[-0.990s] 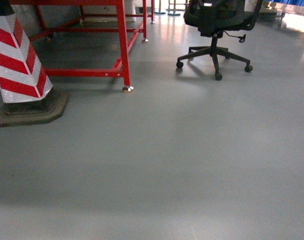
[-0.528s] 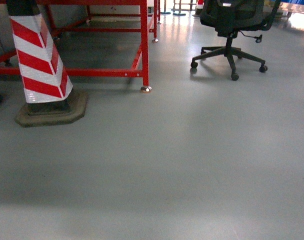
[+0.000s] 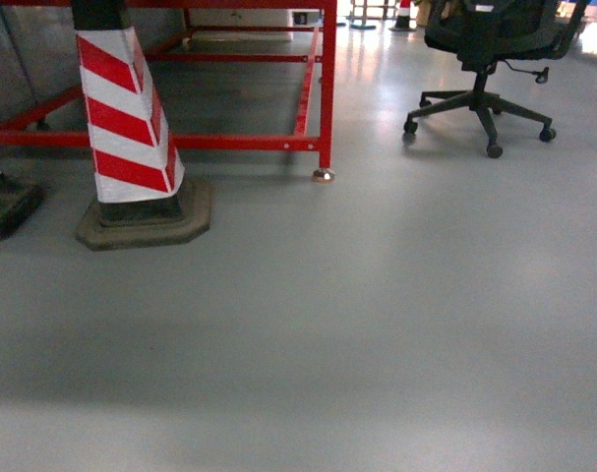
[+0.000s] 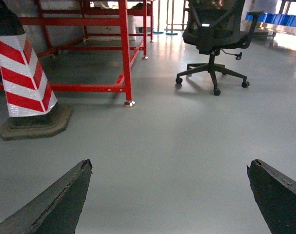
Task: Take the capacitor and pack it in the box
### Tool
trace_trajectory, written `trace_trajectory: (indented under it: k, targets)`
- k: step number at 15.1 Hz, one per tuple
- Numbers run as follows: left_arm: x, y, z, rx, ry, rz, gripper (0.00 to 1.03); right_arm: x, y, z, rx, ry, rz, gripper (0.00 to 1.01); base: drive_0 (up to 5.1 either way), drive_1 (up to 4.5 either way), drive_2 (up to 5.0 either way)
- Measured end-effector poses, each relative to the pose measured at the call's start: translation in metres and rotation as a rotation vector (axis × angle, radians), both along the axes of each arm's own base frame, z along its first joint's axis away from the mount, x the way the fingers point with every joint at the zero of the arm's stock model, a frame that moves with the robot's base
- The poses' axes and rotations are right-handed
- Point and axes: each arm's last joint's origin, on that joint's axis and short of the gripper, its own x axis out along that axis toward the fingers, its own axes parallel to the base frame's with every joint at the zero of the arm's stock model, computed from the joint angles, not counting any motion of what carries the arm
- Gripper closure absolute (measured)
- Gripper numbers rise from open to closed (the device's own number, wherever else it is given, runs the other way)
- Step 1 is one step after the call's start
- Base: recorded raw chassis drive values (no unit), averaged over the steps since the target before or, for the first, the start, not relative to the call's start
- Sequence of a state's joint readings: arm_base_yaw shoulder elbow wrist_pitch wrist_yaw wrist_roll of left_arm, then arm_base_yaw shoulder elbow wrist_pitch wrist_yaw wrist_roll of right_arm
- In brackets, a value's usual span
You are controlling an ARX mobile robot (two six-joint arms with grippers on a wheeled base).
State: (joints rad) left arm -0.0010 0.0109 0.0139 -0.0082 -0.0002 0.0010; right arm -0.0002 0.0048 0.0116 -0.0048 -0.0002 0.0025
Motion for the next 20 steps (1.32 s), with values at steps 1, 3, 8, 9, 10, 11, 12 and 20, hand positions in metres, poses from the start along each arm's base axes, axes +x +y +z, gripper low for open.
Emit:
trace_trajectory:
  k: [1,3,8,9,10,11,12,20]
  targets:
    - [0.0000,0.0000,0.0000,0.000,0.000,0.002,0.59,0.0000,0.0000,0.0001,0.000,-0.001,0.000,0.03,-4.9,2.42,2.4]
    - [0.0000,0.0001,0.0002,0.000,-0.002,0.002,0.59,0.0000,0.0000,0.0000,0.000,0.000,0.000,0.03,-4.9,2.42,2.4]
    - [0.0000,0.0000,0.0001,0.000,-0.002,0.000,0.59,0.0000,0.0000,-0.0003,0.000,0.003,0.000,0.03,-5.0,2.37,2.4]
    - [0.0000,0.0000,0.0003,0.000,-0.003,0.001,0.59,0.0000,0.0000,0.0006,0.000,-0.006,0.000,0.03,-4.9,2.43,2.4]
    - [0.0000,0.0000,0.0002,0.000,-0.002,0.000,0.59,0.0000,0.0000,0.0002,0.000,-0.002,0.000,0.03,-4.9,2.51,2.5]
    - [0.0000,0.0000,0.0001,0.000,-0.001,0.000,0.59,0.0000,0.0000,-0.0001,0.000,0.001,0.000,0.03,-4.9,2.41,2.4]
    - [0.0000,0.0000,0.0001,0.000,-0.001,0.000,0.59,0.0000,0.0000,0.0001,0.000,-0.002,0.001,0.03,-4.9,2.42,2.4]
    - [0.0000,0.0001,0.0002,0.000,-0.002,0.005,0.59,0.0000,0.0000,0.0005,0.000,-0.005,0.002,0.03,-4.3,2.12,2.1]
